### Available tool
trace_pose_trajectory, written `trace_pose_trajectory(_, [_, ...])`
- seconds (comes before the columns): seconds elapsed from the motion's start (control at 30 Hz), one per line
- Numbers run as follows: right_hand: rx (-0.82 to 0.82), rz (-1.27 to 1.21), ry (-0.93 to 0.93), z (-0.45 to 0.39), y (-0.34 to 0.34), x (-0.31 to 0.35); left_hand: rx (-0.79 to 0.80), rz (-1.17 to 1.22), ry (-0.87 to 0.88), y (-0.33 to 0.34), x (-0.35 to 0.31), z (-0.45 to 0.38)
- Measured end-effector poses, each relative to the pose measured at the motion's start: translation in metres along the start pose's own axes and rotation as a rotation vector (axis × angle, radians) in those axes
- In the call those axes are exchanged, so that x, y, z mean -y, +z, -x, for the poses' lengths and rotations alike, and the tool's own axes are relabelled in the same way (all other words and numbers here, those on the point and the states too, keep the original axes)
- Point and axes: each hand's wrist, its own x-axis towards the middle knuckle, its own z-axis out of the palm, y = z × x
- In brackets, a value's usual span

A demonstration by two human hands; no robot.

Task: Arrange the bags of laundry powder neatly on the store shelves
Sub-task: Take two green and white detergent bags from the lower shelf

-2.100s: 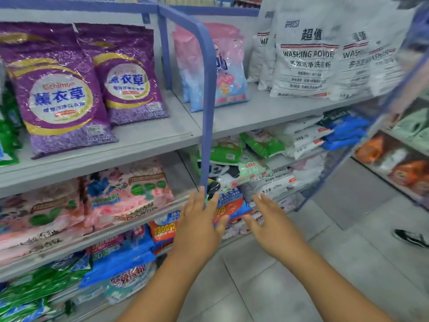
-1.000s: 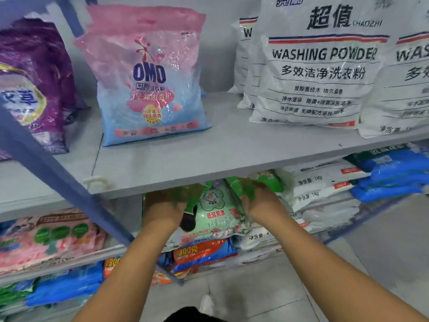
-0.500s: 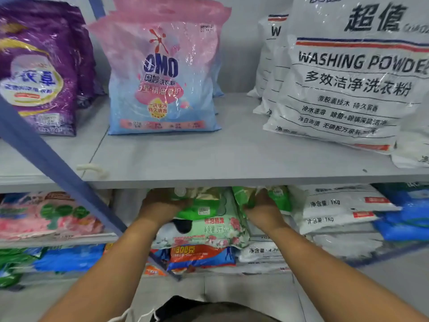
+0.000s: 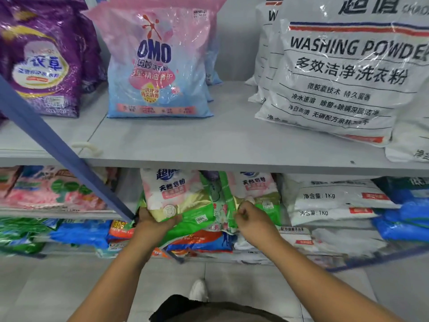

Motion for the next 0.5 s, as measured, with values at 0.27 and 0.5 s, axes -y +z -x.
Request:
trace_pose_trajectory(0.27, [-0.255, -0.045, 0.147, -0.049, -0.039, -0.043, 0.014, 0.436, -0.110, 0.006, 0.030, -0.026])
trace_pose_trajectory(0.5, [-0.183, -0.525, 0.293, -0.063, -0.036, -0.037, 0.086, 0.424, -0.191, -0.006, 0.015, -0.023])
